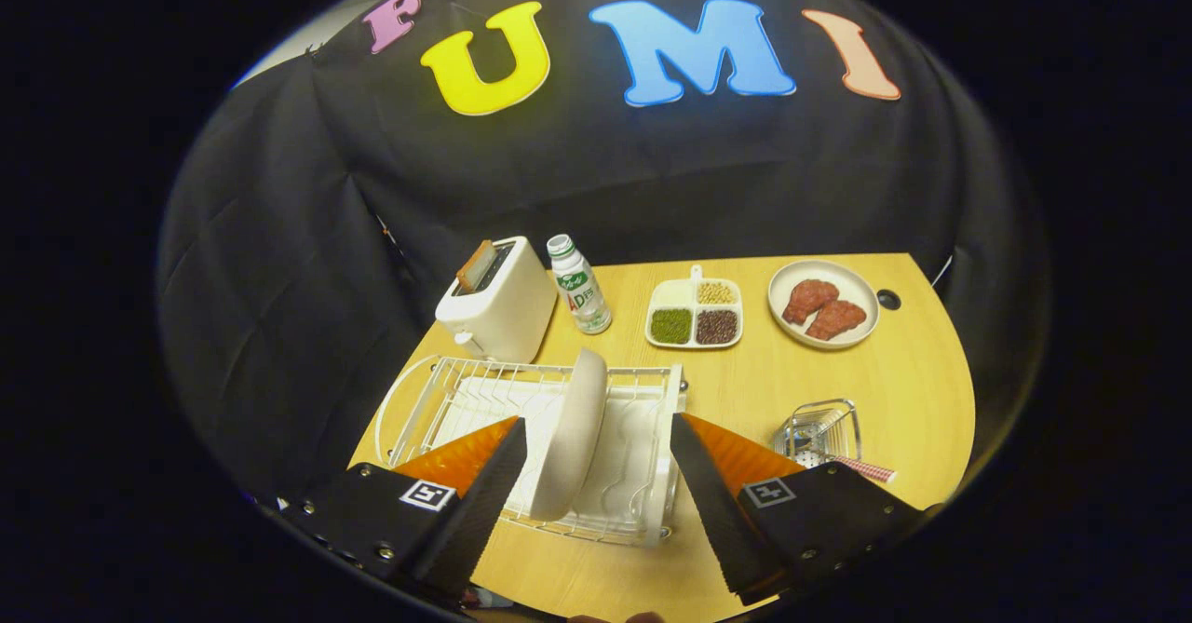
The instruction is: Take the plate from the dish rack, then take the spoon from the basket and place it into the plate.
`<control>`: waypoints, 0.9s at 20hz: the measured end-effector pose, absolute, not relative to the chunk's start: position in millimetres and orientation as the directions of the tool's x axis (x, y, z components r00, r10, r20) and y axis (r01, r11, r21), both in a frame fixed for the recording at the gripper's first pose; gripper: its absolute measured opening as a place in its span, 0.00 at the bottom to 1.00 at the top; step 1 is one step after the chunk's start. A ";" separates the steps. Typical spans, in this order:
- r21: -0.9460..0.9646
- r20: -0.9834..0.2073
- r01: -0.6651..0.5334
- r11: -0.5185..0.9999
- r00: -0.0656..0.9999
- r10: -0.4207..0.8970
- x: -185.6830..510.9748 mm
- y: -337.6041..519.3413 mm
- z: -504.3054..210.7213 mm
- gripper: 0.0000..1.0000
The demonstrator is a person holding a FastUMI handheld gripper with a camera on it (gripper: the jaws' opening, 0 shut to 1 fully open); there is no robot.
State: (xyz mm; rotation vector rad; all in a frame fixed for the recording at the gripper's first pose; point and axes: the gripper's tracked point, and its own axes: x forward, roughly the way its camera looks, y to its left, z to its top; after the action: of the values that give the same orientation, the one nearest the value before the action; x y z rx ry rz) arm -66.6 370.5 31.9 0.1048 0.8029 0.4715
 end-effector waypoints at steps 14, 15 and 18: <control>0.191 -0.853 -0.261 0.946 0.434 0.291 -50.0 403.9 -31.8 0.99; 0.174 -0.864 -0.254 0.952 0.424 0.271 -50.7 403.9 -37.9 0.94; 0.126 -0.897 -0.244 0.962 0.387 0.216 -54.2 403.7 -57.1 0.81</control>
State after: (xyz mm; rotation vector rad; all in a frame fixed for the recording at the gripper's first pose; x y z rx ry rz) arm -54.2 403.7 -57.1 -0.0279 1.1367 0.2927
